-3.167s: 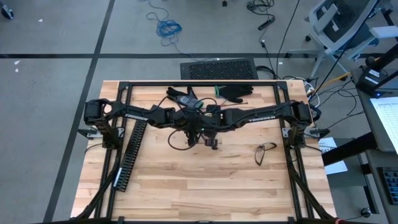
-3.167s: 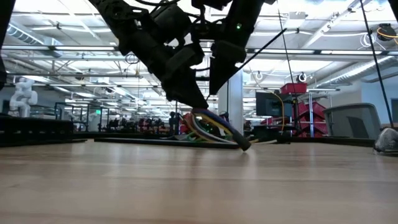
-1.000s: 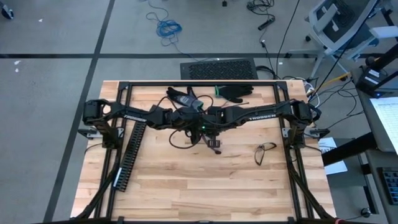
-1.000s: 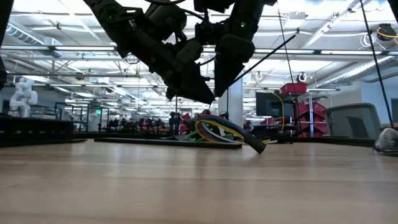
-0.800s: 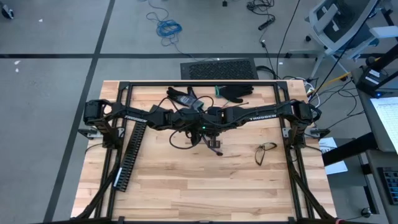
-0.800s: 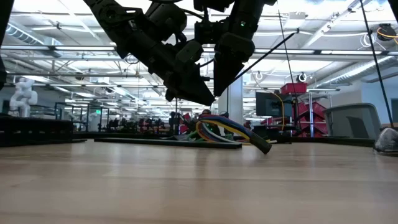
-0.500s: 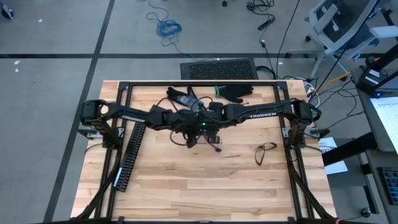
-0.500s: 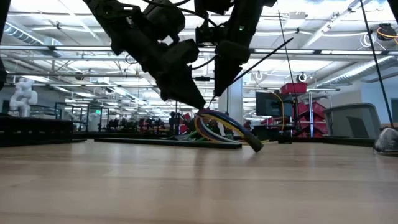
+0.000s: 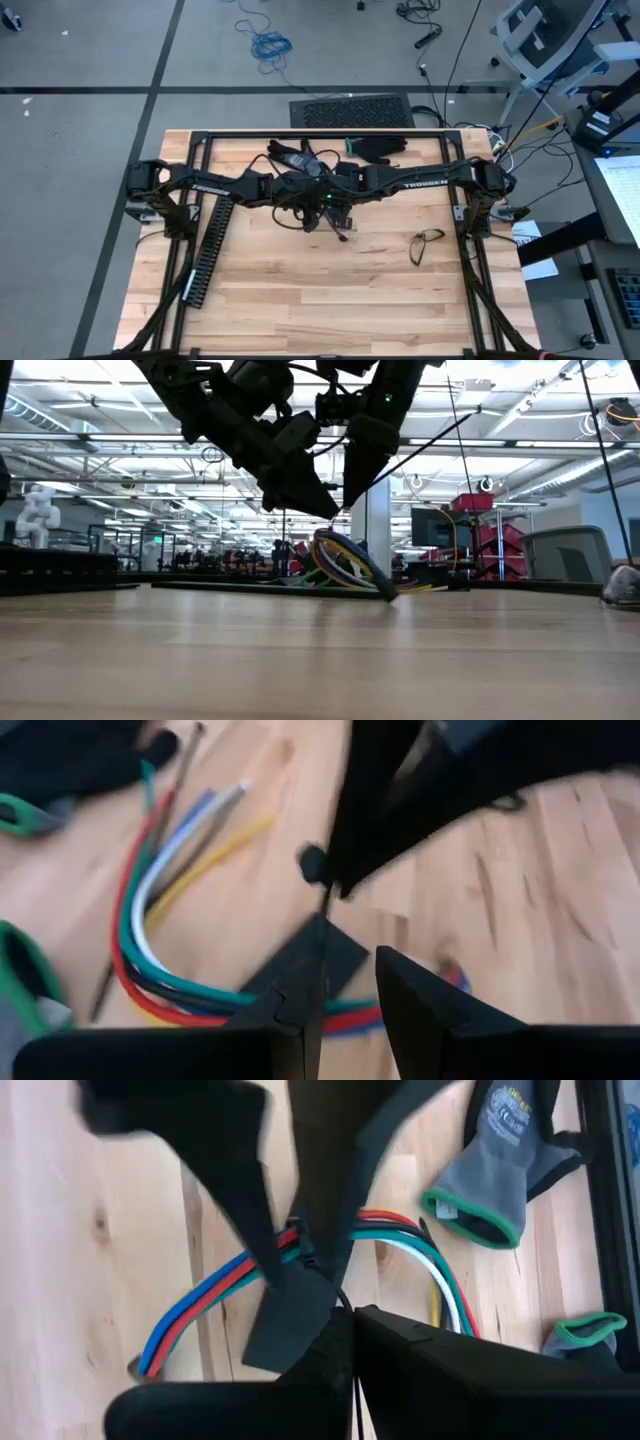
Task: Ziptie cables
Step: Wrap the cables using a black zip tie
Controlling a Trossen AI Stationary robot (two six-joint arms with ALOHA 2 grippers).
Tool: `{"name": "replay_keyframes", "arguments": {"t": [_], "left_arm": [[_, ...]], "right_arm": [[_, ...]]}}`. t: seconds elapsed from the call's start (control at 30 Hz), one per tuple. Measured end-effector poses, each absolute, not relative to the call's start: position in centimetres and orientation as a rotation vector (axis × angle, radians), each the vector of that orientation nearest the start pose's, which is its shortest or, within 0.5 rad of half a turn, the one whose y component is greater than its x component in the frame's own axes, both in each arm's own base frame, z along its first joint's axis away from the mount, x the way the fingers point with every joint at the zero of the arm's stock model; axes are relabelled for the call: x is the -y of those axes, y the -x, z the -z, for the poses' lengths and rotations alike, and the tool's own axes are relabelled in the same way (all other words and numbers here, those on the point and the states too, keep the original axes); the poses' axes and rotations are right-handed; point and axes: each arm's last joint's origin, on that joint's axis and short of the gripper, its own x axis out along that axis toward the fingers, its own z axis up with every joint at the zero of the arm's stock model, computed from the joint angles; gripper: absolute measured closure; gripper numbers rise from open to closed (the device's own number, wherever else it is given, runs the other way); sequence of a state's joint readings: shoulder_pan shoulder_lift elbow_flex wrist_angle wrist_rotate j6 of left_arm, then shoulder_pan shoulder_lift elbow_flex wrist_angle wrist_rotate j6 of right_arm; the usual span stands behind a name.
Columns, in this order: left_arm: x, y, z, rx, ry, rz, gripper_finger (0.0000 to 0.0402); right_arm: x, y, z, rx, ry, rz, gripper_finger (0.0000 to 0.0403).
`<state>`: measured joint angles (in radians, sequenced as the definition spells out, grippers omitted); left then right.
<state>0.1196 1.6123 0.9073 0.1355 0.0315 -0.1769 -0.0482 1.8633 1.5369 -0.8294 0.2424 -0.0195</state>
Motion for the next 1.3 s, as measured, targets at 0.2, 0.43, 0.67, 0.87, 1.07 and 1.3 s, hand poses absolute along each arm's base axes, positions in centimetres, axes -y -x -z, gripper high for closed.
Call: {"name": "replay_keyframes", "arguments": {"t": [0.2,0.43,0.67,0.87,1.07,1.3], "left_arm": [[-4.1,-33.5,-19.8,-0.571,0.194,-0.187,0.0310],[-4.0,-33.6,-19.8,-0.544,0.192,-0.186,0.0310],[-4.0,-33.6,-19.9,-0.532,0.190,-0.188,0.0310],[-4.0,-33.6,-19.9,-0.533,0.187,-0.187,0.0310],[-4.0,-33.6,-19.8,-0.549,0.130,-0.170,0.0330],[-4.1,-33.5,-19.8,-0.559,0.113,-0.195,0.0397]], "right_arm": [[2.5,-38.7,-24.8,-1.137,0.126,0.243,0.0403],[2.5,-38.7,-25.6,-1.090,0.119,0.236,0.0403],[2.5,-38.7,-25.7,-1.078,0.104,0.244,0.0403],[2.4,-38.7,-25.7,-1.075,0.101,0.244,0.0403],[2.3,-38.7,-25.7,-1.076,0.103,0.242,0.0403],[2.4,-38.7,-25.8,-1.071,0.107,0.246,0.0403]]}}
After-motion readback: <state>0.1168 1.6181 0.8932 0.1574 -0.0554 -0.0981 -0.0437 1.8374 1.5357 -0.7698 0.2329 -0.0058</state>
